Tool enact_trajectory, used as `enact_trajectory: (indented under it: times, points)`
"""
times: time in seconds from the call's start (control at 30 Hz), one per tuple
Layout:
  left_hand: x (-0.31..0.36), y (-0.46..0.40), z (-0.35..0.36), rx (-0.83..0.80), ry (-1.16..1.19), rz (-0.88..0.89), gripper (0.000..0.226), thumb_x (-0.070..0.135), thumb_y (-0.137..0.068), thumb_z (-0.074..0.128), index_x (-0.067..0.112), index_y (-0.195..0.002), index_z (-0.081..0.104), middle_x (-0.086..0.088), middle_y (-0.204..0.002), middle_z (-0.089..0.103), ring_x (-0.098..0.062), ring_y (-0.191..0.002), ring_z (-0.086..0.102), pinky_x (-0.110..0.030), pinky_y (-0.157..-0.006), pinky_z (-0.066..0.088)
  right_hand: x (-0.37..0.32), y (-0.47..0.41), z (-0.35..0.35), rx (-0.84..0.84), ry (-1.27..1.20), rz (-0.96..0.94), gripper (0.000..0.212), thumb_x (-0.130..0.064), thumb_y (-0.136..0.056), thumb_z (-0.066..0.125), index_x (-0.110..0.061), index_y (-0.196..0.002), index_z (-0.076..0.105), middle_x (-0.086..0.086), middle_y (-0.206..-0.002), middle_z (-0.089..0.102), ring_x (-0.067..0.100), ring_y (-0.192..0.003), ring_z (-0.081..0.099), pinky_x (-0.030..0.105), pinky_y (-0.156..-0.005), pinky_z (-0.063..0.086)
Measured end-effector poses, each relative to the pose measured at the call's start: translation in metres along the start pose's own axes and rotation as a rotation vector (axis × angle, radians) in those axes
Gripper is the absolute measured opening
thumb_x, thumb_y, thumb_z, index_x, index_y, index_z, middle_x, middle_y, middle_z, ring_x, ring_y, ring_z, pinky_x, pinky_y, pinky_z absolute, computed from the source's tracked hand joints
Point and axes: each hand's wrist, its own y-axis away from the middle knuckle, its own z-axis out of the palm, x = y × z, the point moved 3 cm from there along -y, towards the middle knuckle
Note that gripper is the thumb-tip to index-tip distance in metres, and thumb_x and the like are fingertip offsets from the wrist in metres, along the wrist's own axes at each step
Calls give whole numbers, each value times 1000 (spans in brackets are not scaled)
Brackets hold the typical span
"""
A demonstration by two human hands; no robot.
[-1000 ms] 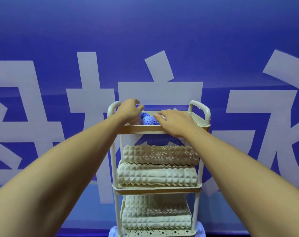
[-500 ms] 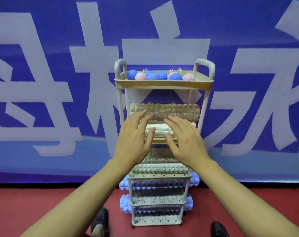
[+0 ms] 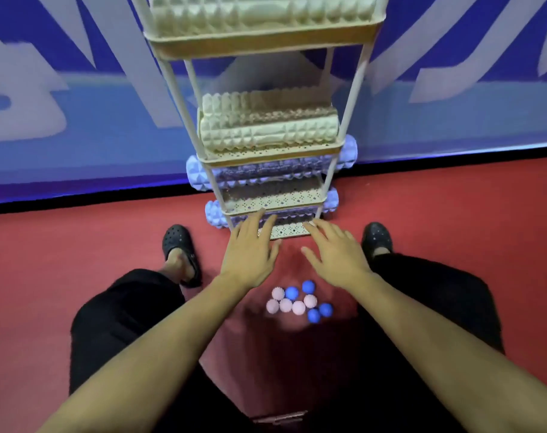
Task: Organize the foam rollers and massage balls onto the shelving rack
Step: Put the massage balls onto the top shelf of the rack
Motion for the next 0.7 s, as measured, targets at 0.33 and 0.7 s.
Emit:
enact_trajectory:
  times: [0.33, 0.7]
  points:
    - [-23, 19, 195, -665, 171, -107, 75, 61, -95, 40, 25, -157, 15, -13, -162, 5, -42, -145, 9, -53, -118, 17, 75, 33, 179, -668, -189, 431, 86, -72, -89, 47, -45, -156, 1, 7, -164, 6, 40, -145, 24, 54, -112, 32]
    - [-40, 0, 369, -841, 170, -21, 84, 69, -83, 26, 22, -152, 33, -8, -150, 42, -37, -135, 33, -50, -108, 24, 103, 39, 334, -710, -321, 500, 88, -63, -89, 58, -32, -158, 14, 14, -150, 28, 41, -130, 36, 51, -107, 38]
